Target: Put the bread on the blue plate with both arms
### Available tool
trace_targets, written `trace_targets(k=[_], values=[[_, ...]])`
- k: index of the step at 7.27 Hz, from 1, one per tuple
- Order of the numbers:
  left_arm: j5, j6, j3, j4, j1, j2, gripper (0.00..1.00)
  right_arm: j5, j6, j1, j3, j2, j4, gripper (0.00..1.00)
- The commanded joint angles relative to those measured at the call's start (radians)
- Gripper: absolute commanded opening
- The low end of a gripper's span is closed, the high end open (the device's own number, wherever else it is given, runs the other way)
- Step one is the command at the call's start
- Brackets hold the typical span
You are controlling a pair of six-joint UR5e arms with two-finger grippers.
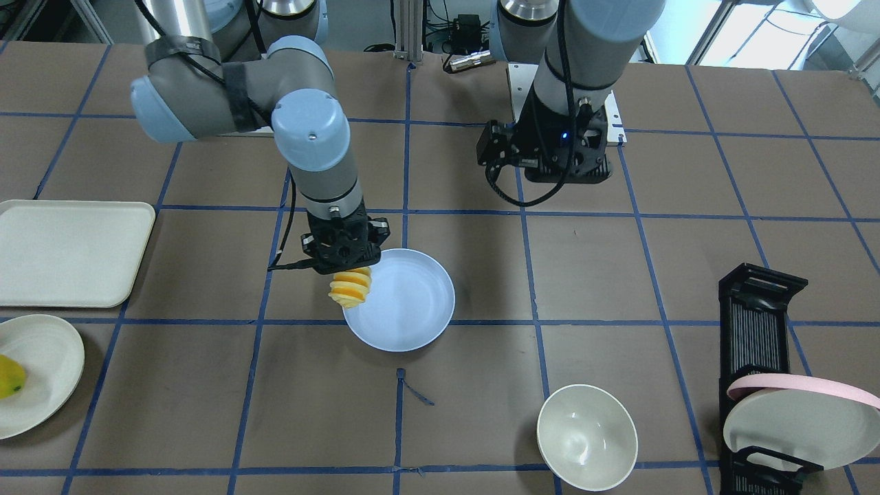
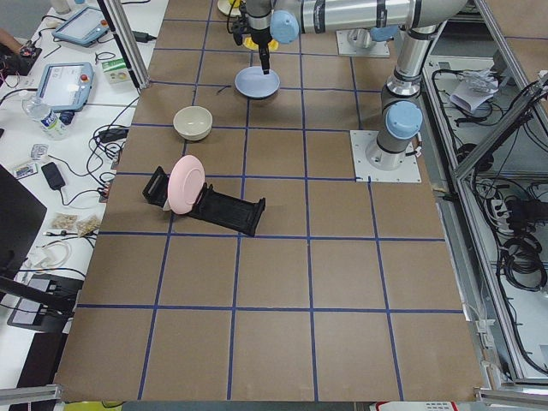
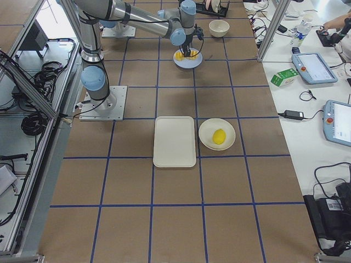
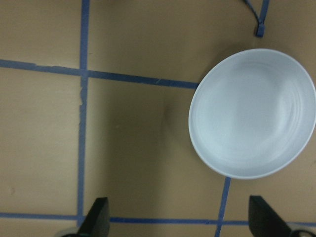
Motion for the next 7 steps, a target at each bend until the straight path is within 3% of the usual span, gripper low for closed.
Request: trace_targets(k=[1, 3, 4, 5, 6, 7], values=[[0.015, 0.051, 0.061, -0.088, 0.015, 0.023, 1.0, 0.008, 0.111, 0.108, -0.066, 0.116, -0.052, 0.0], [0.016, 0.056, 0.062, -0.009, 0.033, 0.02, 1.0, 0.0, 0.093, 0.107, -0.064, 0.152, -0.15, 0.0], [0.018, 0.056, 0.061, -0.008, 0.035, 0.02, 1.0, -0.006, 0.089, 0.104, -0.062, 0.16, -0.161, 0.18], [0.018, 0.055, 0.061, -0.008, 0.035, 0.02, 1.0, -0.006, 0.084, 0.104, -0.061, 0.164, -0.161, 0.67], [0.021, 0.055, 0.061, -0.008, 0.035, 0.02, 1.0, -0.009, 0.082, 0.104, -0.059, 0.166, -0.161, 1.0], [0.026, 0.055, 0.061, -0.008, 0.035, 0.021, 1.0, -0.009, 0.084, 0.098, -0.062, 0.164, -0.158, 1.0]])
